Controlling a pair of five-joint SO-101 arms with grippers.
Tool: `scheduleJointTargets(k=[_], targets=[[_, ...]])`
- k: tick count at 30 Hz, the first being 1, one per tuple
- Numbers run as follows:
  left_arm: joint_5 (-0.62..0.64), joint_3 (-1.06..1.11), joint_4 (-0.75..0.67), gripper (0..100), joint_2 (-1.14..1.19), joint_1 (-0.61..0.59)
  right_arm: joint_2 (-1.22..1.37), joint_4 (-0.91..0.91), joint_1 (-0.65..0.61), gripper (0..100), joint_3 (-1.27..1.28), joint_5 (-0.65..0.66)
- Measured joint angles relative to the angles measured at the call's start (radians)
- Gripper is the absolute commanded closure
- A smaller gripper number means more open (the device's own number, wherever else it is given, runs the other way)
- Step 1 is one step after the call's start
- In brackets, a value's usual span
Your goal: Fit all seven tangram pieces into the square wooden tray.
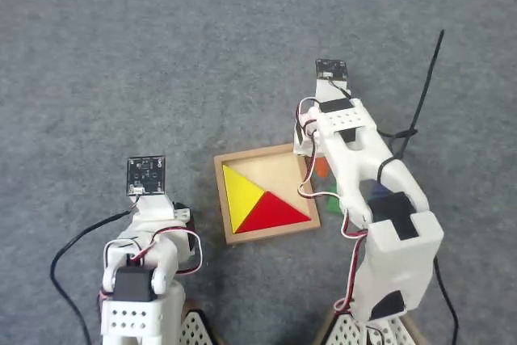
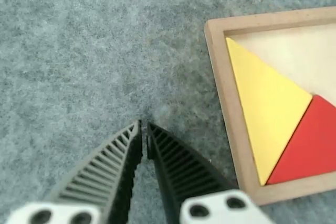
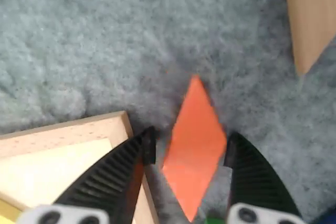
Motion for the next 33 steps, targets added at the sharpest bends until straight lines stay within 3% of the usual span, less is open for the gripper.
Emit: scheduleJointTargets(k=[5, 12, 16, 23, 27, 33], targets=[[0.000, 0.000, 0.000, 99, 0.000, 0.000, -0.006, 0.014, 0.011, 99.6, -0.005, 0.000], [0.000, 0.000, 0.000, 99, 0.000, 0.000, -0.032, 0.014, 0.008, 99.2, -0.006, 0.015], [0.000, 0.000, 0.000, 99, 0.000, 0.000, -0.114, 0.014, -0.038, 99.2, -0.005, 0.135], [0.000, 0.000, 0.000, 99, 0.000, 0.000, -0.247, 0.012, -0.242, 99.2, 0.018, 0.451], [0.000, 0.000, 0.000, 99, 0.000, 0.000, -0.247, 0.009, -0.319, 99.2, 0.020, 0.508], [0.000, 0.000, 0.000, 99, 0.000, 0.000, -0.161, -0.034, -0.339, 99.2, 0.021, 0.568]])
